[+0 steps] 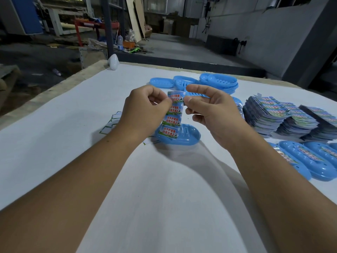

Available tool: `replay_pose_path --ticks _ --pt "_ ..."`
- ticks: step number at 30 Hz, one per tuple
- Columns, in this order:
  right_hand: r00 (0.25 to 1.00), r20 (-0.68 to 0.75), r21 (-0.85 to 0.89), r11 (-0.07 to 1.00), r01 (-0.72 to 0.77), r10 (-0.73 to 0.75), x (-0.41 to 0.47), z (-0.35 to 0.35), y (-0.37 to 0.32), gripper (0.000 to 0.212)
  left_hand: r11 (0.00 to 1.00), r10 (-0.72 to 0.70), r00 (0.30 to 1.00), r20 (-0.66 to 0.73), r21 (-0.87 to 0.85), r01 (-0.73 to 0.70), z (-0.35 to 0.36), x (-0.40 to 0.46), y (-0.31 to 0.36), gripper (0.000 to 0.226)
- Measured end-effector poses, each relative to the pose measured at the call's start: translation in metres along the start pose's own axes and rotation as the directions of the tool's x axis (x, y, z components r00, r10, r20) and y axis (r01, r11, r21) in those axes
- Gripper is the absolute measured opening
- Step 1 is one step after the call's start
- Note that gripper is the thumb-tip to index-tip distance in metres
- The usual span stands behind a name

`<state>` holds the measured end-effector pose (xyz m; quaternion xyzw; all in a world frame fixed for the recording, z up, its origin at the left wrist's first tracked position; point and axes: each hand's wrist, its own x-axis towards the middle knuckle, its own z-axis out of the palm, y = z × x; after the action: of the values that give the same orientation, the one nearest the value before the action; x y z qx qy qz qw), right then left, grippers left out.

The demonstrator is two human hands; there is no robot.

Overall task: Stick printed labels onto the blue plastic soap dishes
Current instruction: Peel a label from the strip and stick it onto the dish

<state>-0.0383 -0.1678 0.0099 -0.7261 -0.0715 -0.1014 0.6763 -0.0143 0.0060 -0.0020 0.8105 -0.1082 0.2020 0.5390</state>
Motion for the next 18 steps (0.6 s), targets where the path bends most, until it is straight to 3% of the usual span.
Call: replay_pose_path --ticks 8,18 --pt "0.998 -0.054 0.001 1.0 0.026 -0.026 0.0002 0.0036 0.0024 0.02 0.995 0.02 0.997 0.076 -0.094 -0.013 0.0058 -0.0075 0.0076 0.008" --pt "0.998 -0.049 0.005 1.0 0.025 -0.024 -0.0013 0.0059 -0.0003 0.024 0.994 0.032 0.998 0.06 -0.102 -0.026 0.0034 -0.008 0.0091 0.008"
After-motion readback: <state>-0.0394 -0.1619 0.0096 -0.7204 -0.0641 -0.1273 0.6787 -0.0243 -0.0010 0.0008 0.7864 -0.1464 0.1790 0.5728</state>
